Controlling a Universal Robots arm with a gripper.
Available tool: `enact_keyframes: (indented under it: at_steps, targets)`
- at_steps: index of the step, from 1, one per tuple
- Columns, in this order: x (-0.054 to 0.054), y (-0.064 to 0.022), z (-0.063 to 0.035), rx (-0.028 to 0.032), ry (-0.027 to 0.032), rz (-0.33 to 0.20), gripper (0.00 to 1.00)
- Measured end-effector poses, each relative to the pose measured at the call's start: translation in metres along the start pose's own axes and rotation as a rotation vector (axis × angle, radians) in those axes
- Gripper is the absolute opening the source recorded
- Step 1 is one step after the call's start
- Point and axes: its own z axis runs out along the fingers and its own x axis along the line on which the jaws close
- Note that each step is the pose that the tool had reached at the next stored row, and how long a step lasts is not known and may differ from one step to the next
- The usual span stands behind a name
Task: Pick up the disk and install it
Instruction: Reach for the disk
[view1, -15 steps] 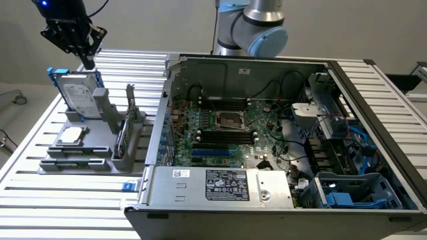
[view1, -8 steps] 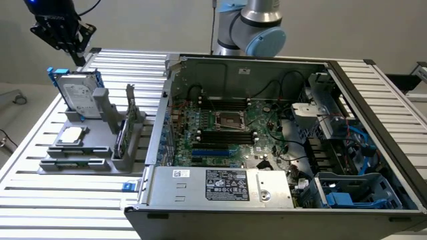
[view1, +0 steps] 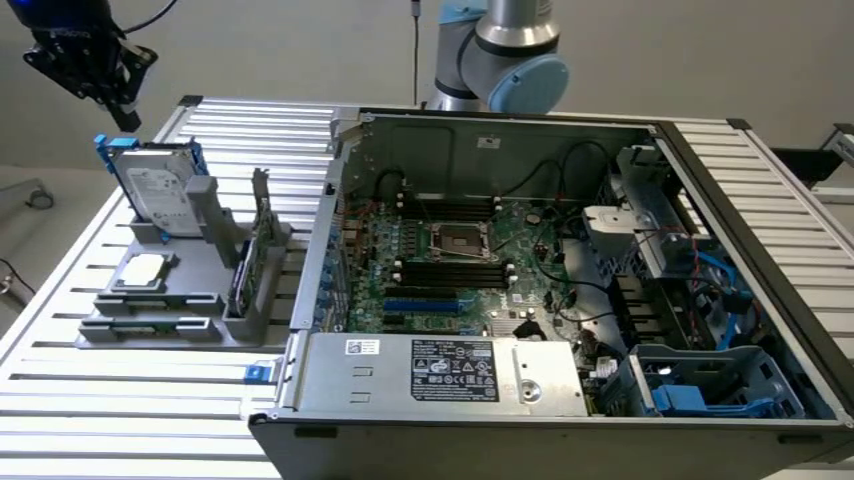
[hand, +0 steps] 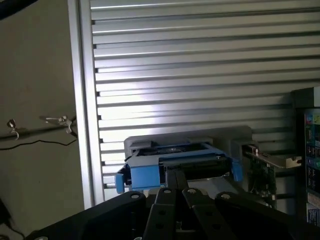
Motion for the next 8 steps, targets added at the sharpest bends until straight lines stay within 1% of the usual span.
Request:
enact_keyframes:
  at_steps: [2, 4, 8]
  targets:
    - [0.0073, 0.0003, -0.0001, 0.0043, -0.0004, 0.0, 0.11]
    - [0.0126, 0.003, 0.0, 0.0103, -0.001, 0.0, 0.11]
    - [0.0129, 0.0031, -0.0001, 0.0111, -0.0014, 0.0, 0.11]
